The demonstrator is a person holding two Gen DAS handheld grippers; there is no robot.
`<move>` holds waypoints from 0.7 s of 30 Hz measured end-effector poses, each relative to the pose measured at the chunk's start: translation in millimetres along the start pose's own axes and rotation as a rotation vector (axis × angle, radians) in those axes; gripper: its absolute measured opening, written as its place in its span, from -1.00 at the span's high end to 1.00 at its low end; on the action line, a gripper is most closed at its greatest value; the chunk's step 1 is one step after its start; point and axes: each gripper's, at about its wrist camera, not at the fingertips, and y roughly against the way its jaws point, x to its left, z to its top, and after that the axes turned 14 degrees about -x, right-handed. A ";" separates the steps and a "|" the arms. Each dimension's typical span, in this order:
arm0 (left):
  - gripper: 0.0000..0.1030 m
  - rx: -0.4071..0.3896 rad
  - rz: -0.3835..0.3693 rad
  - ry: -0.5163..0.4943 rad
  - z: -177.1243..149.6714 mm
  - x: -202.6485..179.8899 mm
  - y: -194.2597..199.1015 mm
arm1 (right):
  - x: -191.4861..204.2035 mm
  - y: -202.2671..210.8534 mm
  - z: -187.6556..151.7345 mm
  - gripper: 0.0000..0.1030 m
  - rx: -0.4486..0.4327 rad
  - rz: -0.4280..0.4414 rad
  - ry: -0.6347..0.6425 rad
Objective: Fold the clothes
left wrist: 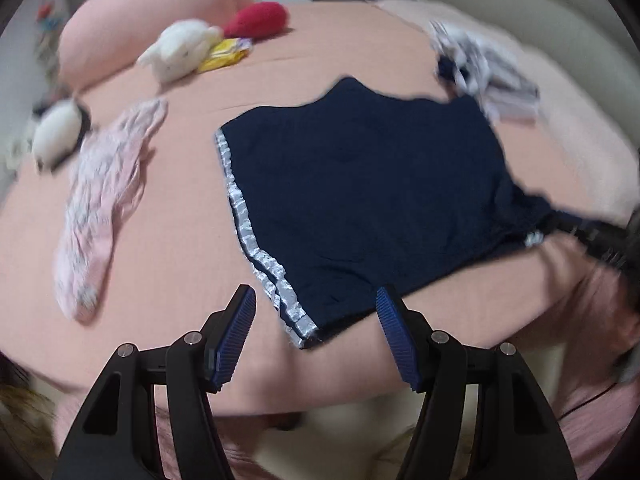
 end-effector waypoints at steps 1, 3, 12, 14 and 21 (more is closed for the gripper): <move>-0.26 0.004 -0.022 -0.042 0.1 -10.1 -4.1 | 3.8 -0.2 -1.4 0.31 0.008 0.020 0.015; -0.26 0.014 -0.060 -0.124 -0.9 -29.3 -16.7 | 10.6 -1.3 -3.7 0.30 0.010 0.025 0.047; 0.66 0.063 -0.064 -0.029 4.3 -29.6 -56.2 | 9.2 4.6 -5.0 0.19 -0.002 -0.003 0.047; 0.81 0.035 -0.053 0.053 8.2 -16.6 -50.5 | 8.3 7.1 -4.2 0.19 -0.001 0.018 0.025; 0.81 0.016 0.043 0.039 2.3 -8.4 -42.1 | 29.4 -6.5 -9.8 0.19 0.035 -0.035 0.141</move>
